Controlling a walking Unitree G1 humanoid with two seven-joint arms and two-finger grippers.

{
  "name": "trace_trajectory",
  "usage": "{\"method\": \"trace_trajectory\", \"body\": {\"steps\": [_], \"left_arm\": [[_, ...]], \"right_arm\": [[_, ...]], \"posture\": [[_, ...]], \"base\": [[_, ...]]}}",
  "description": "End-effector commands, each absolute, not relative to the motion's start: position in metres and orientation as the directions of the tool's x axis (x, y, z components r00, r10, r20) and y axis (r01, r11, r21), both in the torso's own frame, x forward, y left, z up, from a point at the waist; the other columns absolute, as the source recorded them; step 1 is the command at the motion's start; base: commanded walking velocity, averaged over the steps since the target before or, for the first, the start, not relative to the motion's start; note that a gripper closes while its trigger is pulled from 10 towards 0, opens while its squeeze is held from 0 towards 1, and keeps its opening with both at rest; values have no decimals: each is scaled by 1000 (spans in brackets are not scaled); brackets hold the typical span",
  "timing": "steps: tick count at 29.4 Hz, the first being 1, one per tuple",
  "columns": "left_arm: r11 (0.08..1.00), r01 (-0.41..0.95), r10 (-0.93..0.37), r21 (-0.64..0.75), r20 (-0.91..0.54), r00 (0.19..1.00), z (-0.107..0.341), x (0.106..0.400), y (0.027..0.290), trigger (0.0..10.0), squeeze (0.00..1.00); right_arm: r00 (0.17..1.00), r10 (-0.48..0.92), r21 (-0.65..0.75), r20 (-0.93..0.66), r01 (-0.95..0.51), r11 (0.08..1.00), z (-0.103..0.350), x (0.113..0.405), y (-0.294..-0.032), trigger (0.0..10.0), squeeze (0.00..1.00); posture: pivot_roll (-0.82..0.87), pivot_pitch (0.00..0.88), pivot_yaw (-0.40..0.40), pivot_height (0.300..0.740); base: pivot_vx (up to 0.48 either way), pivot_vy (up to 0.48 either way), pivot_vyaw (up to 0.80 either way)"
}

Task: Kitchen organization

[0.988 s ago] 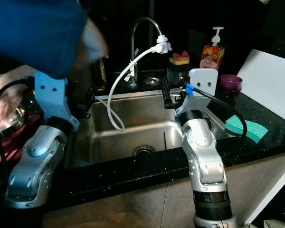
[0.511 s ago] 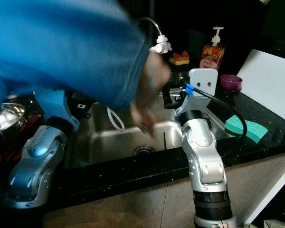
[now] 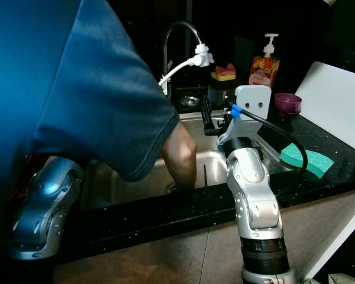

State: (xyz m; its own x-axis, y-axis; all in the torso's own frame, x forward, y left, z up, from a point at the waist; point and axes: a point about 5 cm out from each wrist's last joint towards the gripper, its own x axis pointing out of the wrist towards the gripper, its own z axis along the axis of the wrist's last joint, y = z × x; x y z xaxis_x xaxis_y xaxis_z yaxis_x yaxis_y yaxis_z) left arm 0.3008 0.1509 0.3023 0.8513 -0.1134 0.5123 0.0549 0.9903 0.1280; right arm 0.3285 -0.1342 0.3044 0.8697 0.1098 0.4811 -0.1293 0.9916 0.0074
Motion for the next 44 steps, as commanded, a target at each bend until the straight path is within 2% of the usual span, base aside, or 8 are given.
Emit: {"method": "trace_trajectory", "body": {"steps": [1, 44], "left_arm": [[990, 60, -118, 129, 510, 852, 301, 301, 149, 10000, 0], [990, 59, -115, 125, 507, 854, 301, 300, 149, 10000, 0]], "right_arm": [[870, 112, 13, 480, -135, 991, 303, 328, -134, 10000, 0], [873, 110, 16, 475, -134, 991, 303, 328, -134, 10000, 0]], "posture": [[67, 45, -56, 740], [63, 65, -55, 740]], "base": [[0, 0, 0], [0, 0, 0]]}}
